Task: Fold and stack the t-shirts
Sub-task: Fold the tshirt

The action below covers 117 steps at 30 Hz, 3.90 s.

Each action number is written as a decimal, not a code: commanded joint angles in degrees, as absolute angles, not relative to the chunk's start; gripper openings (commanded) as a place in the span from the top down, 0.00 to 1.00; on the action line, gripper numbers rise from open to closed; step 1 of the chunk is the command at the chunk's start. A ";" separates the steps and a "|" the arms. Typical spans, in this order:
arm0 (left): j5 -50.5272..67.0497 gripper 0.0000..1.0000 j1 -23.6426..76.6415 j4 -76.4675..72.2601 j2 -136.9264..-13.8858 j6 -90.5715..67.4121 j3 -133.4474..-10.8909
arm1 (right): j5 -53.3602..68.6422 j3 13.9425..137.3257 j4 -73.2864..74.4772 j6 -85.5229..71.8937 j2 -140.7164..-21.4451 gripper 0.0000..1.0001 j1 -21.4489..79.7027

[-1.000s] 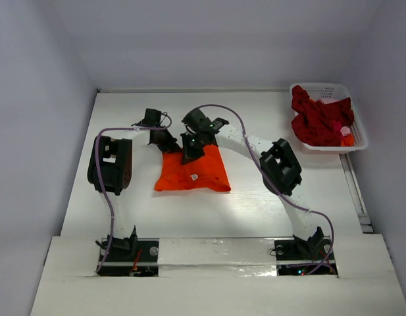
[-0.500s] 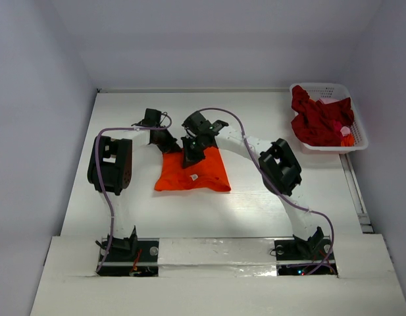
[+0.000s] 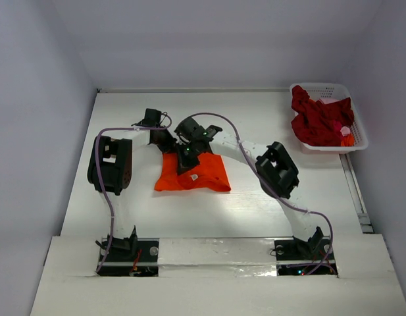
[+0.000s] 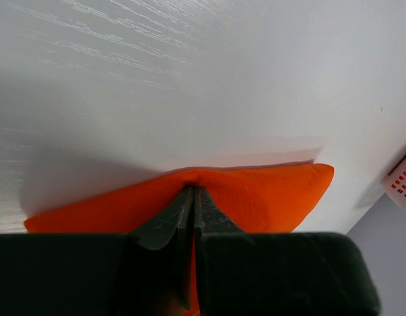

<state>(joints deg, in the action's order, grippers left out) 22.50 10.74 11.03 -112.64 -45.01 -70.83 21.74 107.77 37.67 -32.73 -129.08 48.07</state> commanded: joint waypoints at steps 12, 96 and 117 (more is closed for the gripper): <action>22.76 1.00 9.85 13.18 -110.21 -43.60 -72.51 | 23.64 100.03 31.99 -34.98 -125.60 1.00 52.55; 11.43 1.00 11.87 16.17 -96.85 -42.98 -55.81 | 11.25 77.79 28.39 -34.10 -110.49 1.00 42.89; 9.76 1.00 10.02 19.86 -103.71 -41.57 -67.15 | 13.36 63.72 21.71 -37.62 -104.50 1.00 42.89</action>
<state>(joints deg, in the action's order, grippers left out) 11.68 10.94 18.33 -103.26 -42.59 -63.64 13.41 65.65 21.50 -37.23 -106.17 43.09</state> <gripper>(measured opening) 0.003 0.009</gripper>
